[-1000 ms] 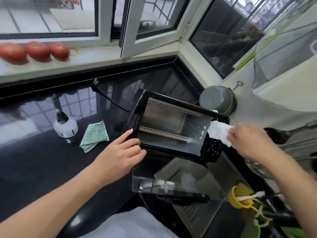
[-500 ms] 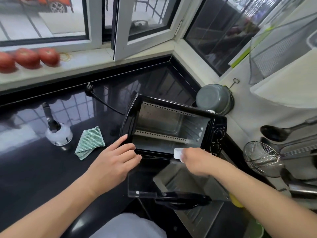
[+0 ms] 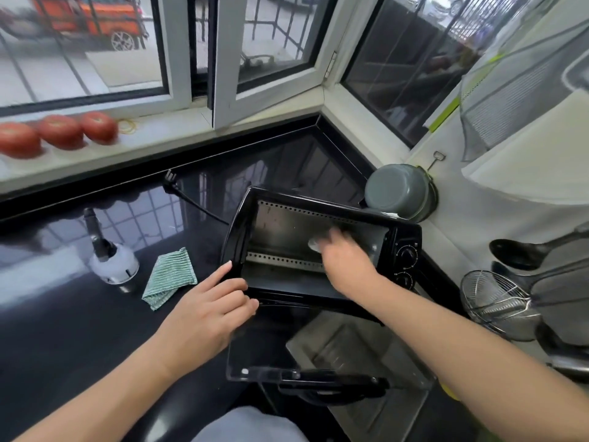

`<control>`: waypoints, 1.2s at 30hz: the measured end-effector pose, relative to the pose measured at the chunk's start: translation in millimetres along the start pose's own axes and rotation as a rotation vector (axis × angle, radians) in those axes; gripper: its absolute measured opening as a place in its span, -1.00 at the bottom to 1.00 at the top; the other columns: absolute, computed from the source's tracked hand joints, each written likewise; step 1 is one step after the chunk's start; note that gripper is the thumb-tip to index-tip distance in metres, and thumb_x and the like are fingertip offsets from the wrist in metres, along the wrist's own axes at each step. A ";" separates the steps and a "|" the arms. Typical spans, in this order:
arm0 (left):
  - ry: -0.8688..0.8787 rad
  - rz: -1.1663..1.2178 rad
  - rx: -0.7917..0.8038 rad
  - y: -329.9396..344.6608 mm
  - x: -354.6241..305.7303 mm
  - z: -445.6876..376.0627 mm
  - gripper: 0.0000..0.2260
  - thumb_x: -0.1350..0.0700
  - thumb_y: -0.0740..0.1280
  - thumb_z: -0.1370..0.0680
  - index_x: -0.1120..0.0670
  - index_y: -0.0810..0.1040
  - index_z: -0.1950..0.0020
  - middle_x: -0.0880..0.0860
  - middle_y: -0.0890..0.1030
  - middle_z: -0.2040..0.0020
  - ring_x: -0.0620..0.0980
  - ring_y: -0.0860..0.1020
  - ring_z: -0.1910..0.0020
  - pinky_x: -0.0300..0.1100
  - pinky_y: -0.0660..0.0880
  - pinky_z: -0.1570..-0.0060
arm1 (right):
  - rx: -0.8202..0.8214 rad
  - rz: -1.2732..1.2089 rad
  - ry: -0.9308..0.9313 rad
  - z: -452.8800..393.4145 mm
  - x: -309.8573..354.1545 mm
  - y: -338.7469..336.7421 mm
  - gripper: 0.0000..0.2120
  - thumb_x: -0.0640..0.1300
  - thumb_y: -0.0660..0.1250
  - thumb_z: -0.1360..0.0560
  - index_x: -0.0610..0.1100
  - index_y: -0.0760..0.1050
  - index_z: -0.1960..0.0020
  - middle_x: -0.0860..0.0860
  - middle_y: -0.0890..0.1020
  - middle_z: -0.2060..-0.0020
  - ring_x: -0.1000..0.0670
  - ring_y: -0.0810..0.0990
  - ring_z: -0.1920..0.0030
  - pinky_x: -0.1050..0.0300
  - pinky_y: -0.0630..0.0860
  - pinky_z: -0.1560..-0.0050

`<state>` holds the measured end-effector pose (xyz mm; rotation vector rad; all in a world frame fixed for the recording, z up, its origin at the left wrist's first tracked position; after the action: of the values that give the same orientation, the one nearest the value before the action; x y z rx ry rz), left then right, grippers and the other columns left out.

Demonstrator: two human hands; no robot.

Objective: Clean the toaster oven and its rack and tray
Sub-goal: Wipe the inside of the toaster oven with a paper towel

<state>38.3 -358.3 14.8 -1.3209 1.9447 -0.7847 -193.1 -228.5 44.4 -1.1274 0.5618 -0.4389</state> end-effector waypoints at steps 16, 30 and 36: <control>-0.116 0.046 0.003 -5.5 -1.4 -7.6 -0.85 0.18 0.35 -0.66 0.15 0.71 -0.01 -0.01 0.62 0.13 0.05 0.64 -0.10 0.17 0.42 -0.44 | 0.644 -0.360 0.122 -68.0 -19.0 42.3 -0.64 -0.17 0.24 -0.58 -0.27 0.47 -0.34 -0.17 0.54 -0.32 -0.16 0.57 -0.23 0.06 0.52 -0.13; -0.157 0.108 0.087 -8.0 0.0 -8.9 -0.85 0.18 0.36 -0.66 0.19 0.71 0.03 0.00 0.63 0.13 0.01 0.60 -0.10 0.09 0.35 -0.52 | 0.896 -1.302 0.092 -130.7 98.3 38.2 -0.75 -0.34 0.06 -0.57 -0.24 0.52 -0.01 -0.13 0.65 0.36 -0.09 0.64 0.38 -0.02 0.57 0.16; -0.176 0.088 0.121 -10.4 -2.7 -13.1 -0.87 0.17 0.37 -0.67 0.15 0.71 -0.01 -0.02 0.63 0.12 0.01 0.61 -0.09 0.09 0.39 -0.48 | 0.952 -1.131 0.031 -129.0 99.7 45.8 -0.67 -0.34 0.09 -0.56 -0.28 0.43 -0.29 -0.21 0.64 0.18 -0.14 0.65 0.22 -0.03 0.57 0.10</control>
<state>34.5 -357.5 31.2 -1.1837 1.7760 -0.7070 -193.3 -362.9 -58.6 -0.3942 -0.3432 -1.5056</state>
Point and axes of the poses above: each hand's wrist, its own z-axis away from the middle knuckle, its own y-axis out of the palm, x = y × z, the point moved 5 cm from there along -z, towards the middle knuckle
